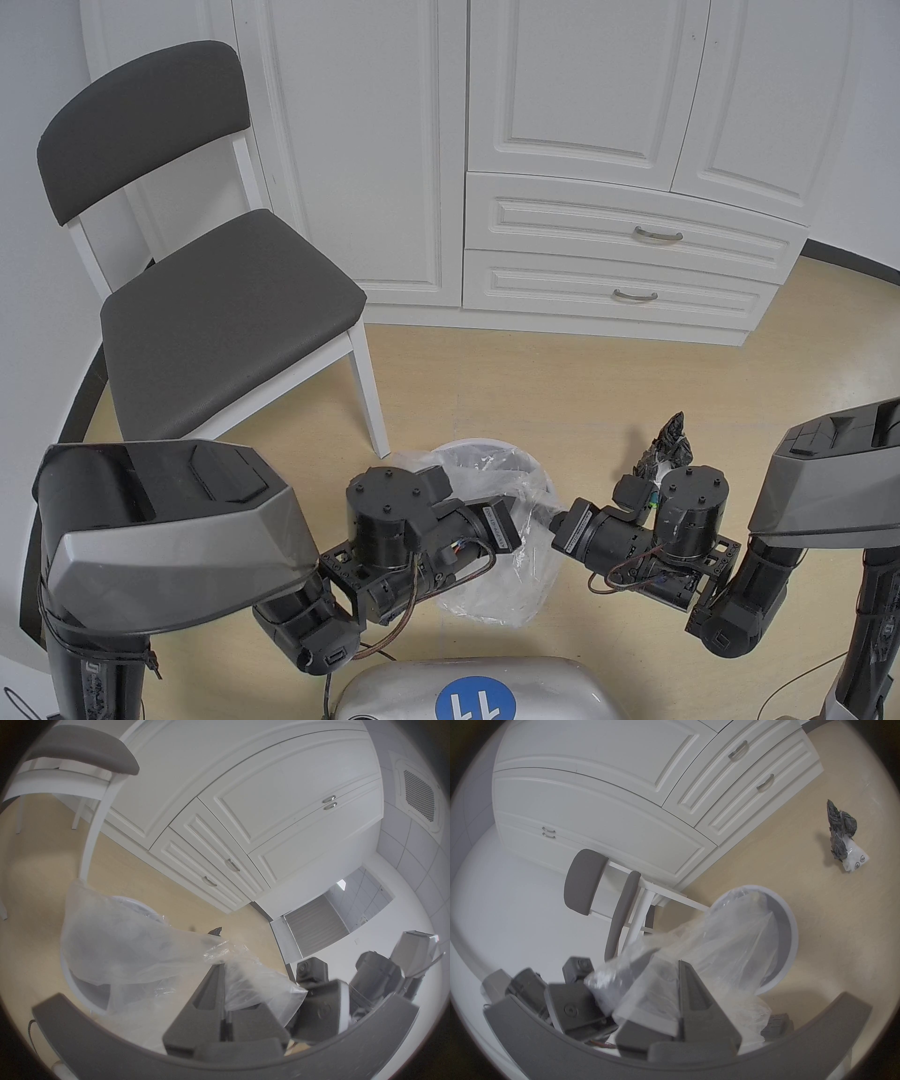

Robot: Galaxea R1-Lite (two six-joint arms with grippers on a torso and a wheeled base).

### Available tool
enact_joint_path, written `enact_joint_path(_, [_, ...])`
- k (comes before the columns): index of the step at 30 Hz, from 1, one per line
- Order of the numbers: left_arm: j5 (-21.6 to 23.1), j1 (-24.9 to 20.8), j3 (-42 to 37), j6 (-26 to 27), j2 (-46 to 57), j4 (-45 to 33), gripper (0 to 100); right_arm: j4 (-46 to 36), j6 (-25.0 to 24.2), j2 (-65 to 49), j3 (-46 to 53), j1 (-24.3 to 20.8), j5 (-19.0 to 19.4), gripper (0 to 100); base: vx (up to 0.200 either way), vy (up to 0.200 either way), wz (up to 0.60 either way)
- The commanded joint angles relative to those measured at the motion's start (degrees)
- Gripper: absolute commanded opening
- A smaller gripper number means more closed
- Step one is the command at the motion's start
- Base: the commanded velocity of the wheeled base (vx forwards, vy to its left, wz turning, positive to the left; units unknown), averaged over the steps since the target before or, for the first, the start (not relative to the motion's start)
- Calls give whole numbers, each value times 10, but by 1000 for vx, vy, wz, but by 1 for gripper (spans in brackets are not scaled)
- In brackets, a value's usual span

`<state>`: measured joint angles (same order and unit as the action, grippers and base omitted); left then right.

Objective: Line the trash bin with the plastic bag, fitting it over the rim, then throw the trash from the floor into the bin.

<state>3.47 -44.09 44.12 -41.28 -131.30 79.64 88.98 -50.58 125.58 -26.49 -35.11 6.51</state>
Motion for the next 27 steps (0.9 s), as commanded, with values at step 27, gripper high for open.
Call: enact_joint_path(27, [29,-39,172,-21,-64,-191,0,10,-3,-87,28,16,-31,0,0,0,0])
